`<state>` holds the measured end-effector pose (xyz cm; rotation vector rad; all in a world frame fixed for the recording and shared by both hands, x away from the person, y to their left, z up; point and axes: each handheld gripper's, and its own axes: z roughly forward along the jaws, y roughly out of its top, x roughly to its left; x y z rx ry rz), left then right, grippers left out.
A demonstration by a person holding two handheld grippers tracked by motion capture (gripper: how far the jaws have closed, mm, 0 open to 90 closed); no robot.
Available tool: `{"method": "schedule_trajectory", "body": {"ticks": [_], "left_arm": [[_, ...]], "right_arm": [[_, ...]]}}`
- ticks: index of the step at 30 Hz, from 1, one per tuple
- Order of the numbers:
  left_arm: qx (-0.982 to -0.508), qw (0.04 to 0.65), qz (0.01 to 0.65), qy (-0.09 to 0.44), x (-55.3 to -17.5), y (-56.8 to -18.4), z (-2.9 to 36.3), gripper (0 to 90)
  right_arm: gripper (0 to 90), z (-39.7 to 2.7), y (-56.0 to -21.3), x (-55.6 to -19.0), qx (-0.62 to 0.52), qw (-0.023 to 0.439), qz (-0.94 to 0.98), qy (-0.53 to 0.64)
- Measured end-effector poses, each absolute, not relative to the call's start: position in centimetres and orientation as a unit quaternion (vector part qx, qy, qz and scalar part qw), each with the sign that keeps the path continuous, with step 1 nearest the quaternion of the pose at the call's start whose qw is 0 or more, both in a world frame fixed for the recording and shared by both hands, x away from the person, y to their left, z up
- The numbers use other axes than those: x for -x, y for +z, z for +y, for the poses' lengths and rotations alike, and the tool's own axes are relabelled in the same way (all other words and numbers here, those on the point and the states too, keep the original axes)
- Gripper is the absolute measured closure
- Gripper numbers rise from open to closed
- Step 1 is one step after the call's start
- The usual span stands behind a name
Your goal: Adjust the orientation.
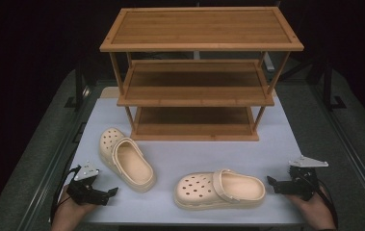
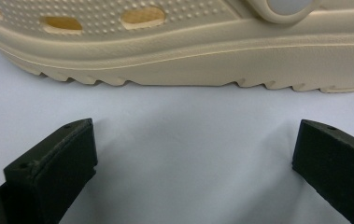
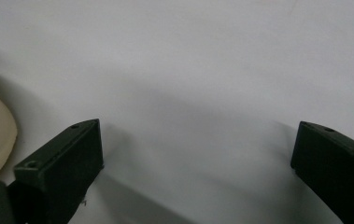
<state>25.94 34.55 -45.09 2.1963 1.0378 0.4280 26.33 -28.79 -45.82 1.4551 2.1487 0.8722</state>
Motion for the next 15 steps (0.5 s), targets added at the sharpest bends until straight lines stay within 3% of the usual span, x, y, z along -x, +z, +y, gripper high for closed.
{"method": "schedule_trajectory", "body": {"ticks": [11, 15], "left_arm": [[-0.84, 0.331, 0.398, 0.163, -25.91, -45.0, 34.61, 0.0], [-0.835, 0.338, 0.403, 0.161, -25.64, -44.64, 34.95, 7.5]], "right_arm": [[1.8, -28.8, -45.83, -26.34, -0.521, 0.2, 0.769, 0.313], [1.8, -28.81, -45.83, -26.32, -0.521, 0.201, 0.769, 0.313]]}}
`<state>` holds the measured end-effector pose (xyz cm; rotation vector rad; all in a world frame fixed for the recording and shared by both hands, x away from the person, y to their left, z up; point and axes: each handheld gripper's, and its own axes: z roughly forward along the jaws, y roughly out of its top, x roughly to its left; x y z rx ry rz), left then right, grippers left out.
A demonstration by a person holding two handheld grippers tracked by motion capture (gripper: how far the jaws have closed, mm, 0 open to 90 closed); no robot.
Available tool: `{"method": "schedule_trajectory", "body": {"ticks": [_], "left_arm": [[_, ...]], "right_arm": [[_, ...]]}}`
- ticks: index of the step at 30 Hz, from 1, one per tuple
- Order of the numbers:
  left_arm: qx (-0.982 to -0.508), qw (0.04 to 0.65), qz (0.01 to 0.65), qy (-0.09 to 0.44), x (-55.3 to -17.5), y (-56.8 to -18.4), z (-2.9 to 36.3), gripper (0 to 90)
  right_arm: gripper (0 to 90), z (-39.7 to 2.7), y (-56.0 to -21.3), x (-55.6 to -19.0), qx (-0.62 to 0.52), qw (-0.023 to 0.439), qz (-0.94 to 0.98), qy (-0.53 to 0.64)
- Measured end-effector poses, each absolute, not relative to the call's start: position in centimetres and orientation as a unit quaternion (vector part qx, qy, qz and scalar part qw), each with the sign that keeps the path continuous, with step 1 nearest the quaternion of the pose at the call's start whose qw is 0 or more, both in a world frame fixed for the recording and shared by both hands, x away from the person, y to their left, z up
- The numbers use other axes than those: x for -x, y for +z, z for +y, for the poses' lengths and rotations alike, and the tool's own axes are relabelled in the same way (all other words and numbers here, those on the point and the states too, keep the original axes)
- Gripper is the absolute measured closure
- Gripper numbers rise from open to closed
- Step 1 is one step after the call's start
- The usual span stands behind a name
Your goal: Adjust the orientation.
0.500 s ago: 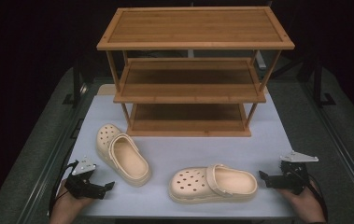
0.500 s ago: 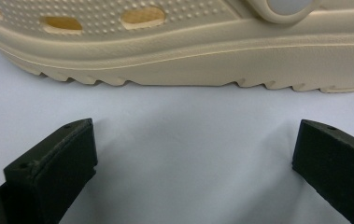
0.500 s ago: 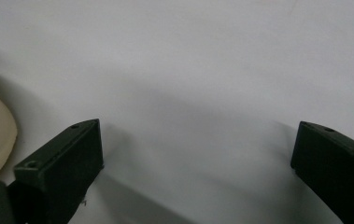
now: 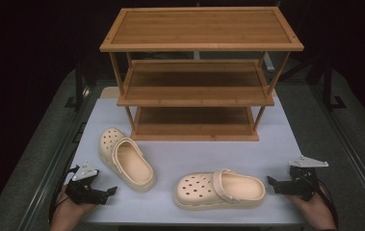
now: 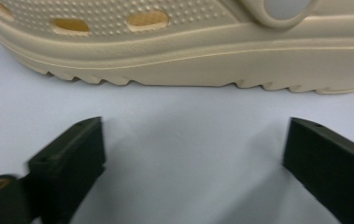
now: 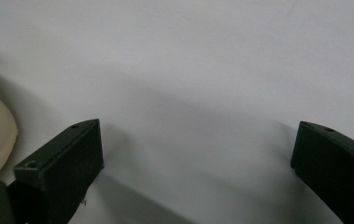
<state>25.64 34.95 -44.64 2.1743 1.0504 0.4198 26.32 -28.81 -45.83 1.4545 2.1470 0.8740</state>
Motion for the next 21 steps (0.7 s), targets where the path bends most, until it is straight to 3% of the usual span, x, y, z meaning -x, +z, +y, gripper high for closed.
{"method": "schedule_trajectory", "body": {"ticks": [6, 18, 21], "left_arm": [[-0.828, 0.355, 0.405, 0.155, -25.0, -43.6, 35.8, 28.5], [-0.811, 0.373, 0.423, 0.152, -26.2, -41.2, 37.5, 87.0], [-0.807, 0.368, 0.436, 0.154, -27.2, -40.6, 37.9, 90.0]], "right_arm": [[1.8, -28.8, -45.8, -26.3, -0.521, 0.201, 0.768, 0.313], [1.8, -28.8, -45.8, -26.3, -0.521, 0.2, 0.768, 0.313], [1.8, -28.8, -45.8, -26.3, -0.521, 0.2, 0.768, 0.313]]}}
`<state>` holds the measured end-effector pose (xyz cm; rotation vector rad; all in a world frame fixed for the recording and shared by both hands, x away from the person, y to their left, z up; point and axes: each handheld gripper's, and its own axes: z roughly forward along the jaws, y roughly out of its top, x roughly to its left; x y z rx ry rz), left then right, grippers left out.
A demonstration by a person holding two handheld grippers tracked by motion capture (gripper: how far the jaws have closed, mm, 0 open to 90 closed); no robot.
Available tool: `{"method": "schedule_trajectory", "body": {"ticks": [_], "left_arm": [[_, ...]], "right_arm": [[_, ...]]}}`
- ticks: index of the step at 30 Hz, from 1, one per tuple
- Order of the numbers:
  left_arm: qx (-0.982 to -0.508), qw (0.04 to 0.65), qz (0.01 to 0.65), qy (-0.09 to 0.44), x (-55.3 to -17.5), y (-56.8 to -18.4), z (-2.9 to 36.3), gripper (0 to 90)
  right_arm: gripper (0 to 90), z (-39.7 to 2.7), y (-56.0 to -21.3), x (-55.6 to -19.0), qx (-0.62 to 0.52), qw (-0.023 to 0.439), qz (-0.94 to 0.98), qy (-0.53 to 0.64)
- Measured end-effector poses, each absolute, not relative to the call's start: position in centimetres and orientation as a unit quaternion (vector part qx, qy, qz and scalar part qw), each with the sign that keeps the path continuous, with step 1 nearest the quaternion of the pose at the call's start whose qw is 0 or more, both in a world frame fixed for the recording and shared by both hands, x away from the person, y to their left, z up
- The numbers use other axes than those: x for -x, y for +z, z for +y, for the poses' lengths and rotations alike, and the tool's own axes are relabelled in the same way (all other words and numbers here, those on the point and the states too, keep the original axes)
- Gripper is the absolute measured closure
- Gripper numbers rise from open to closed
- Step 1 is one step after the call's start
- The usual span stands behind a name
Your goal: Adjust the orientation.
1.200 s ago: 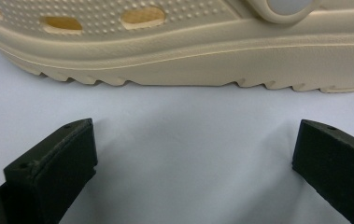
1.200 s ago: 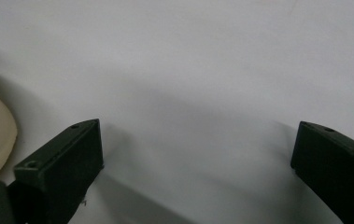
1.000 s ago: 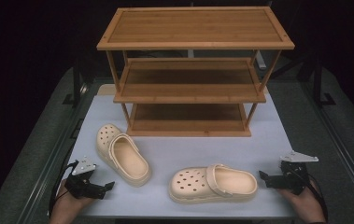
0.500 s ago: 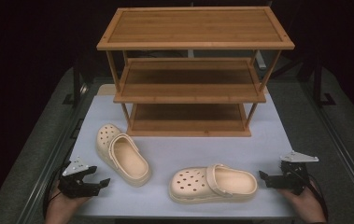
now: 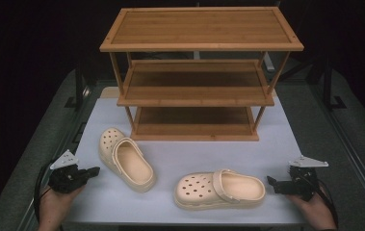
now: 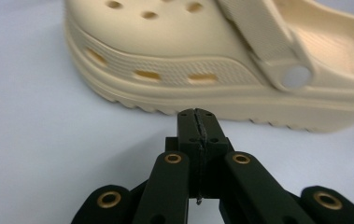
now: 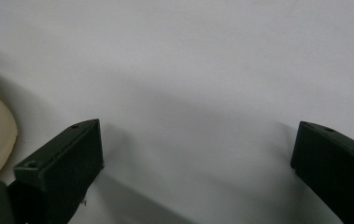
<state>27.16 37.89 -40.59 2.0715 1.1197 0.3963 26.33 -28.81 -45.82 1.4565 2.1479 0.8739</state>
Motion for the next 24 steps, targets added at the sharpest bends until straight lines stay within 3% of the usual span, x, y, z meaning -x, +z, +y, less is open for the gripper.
{"method": "schedule_trajectory", "body": {"ticks": [14, 24], "left_arm": [[-0.778, 0.381, 0.463, 0.188, -32.3, -37.7, 39.6, 90.0], [-0.775, 0.378, 0.462, 0.206, -36.7, -37.8, 38.7, 90.0]], "right_arm": [[1.8, -28.8, -45.8, -26.3, -0.521, 0.201, 0.768, 0.314], [1.8, -28.8, -45.8, -26.3, -0.521, 0.201, 0.768, 0.313]]}}
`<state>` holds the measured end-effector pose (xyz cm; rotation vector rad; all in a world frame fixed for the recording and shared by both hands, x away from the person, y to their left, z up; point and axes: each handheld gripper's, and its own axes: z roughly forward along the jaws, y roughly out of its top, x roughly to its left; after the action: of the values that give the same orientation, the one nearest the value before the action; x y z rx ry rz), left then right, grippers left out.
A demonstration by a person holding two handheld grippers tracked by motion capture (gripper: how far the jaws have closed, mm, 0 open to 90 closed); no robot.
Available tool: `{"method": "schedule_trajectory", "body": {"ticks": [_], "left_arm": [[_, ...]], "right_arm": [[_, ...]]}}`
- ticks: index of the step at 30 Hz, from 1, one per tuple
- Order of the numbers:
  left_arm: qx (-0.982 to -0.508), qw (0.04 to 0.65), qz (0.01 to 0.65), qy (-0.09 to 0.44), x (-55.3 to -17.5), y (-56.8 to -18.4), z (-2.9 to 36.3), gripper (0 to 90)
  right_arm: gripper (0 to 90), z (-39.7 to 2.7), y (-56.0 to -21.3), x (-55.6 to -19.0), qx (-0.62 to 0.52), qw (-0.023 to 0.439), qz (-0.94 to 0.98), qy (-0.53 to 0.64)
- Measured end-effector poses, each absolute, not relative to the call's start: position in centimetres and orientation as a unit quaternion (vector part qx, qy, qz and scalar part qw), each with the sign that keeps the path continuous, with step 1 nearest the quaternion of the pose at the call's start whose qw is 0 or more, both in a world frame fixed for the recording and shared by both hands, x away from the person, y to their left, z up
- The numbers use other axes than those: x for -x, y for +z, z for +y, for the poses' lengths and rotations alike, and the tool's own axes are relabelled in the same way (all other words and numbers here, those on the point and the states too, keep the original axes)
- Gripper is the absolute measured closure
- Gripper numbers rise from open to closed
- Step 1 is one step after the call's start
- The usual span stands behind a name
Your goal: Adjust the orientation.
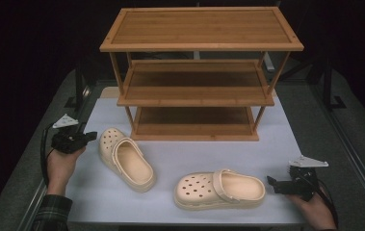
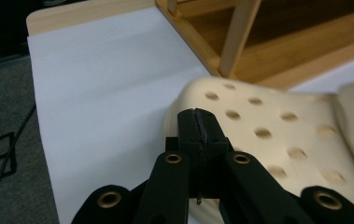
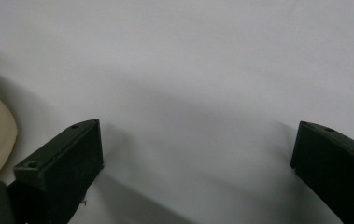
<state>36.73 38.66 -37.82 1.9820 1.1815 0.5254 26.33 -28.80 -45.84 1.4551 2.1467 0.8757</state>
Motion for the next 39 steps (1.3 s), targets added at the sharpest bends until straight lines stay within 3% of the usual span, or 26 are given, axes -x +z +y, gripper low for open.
{"method": "schedule_trajectory", "body": {"ticks": [16, 39], "left_arm": [[-0.776, 0.375, 0.472, 0.188, -42.3, -40.4, 37.6, 90.0], [-0.801, 0.39, 0.428, 0.152, -40.7, -40.6, 35.5, 90.0]], "right_arm": [[1.9, -28.8, -45.9, -26.3, -0.52, 0.203, 0.768, 0.314], [1.9, -28.8, -45.9, -26.3, -0.52, 0.203, 0.768, 0.314]]}}
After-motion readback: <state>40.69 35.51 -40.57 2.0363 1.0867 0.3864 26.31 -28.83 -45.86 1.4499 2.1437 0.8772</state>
